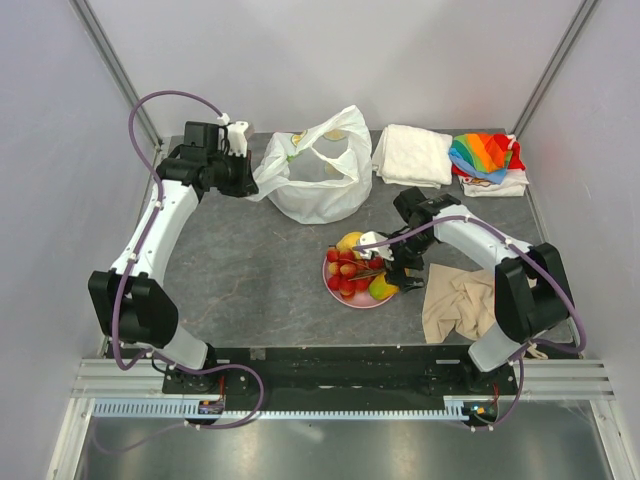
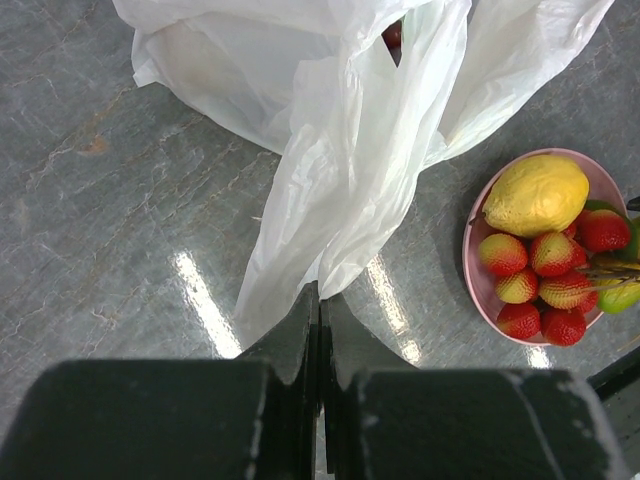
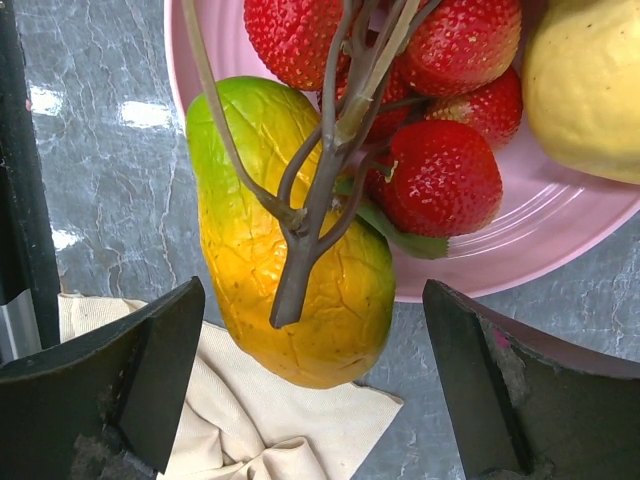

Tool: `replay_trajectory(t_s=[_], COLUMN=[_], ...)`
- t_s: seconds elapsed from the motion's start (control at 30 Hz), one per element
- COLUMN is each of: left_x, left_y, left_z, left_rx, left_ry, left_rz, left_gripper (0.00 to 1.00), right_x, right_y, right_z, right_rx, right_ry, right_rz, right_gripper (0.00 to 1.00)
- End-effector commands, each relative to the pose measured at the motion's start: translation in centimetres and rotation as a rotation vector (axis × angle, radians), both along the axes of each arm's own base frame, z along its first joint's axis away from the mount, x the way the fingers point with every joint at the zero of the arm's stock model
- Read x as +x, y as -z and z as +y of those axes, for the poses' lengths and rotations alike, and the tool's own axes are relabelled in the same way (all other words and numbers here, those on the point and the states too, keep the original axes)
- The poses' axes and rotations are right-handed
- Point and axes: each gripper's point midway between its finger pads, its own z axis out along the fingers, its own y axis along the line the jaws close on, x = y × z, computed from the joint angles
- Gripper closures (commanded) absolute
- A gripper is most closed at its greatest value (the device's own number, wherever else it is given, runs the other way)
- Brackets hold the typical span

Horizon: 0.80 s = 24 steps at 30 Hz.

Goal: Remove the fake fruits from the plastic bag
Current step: Place the fake fruit on the plate.

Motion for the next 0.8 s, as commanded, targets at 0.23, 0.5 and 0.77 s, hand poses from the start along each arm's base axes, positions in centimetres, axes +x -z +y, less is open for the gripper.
replay_trajectory(t_s=[0.23,0.5,0.77], left_x=[0.7,1.0,-1.1], left_y=[-0.6,-1.0,-1.1], left_z=[0.0,-0.9,-2.2], left_rx=[0.002,-0.037,-0.116], left_ry=[0.027,0.047,0.079], left_rz=[-0.035,-0.035,0.005], left_gripper=[0.98,0.98,0.98], right_x=[2.2,2.3,11.8], right_y=[-3.7,-8.1,-17.0], right_z=[-0.2,-2.2,2.6], right_rx=[0.064,0.029,0.313], right_ry=[0.045,0.049,0.384], right_rz=[-0.108,-0.136,-0.155], right_gripper=[0.02,0.02,0.07])
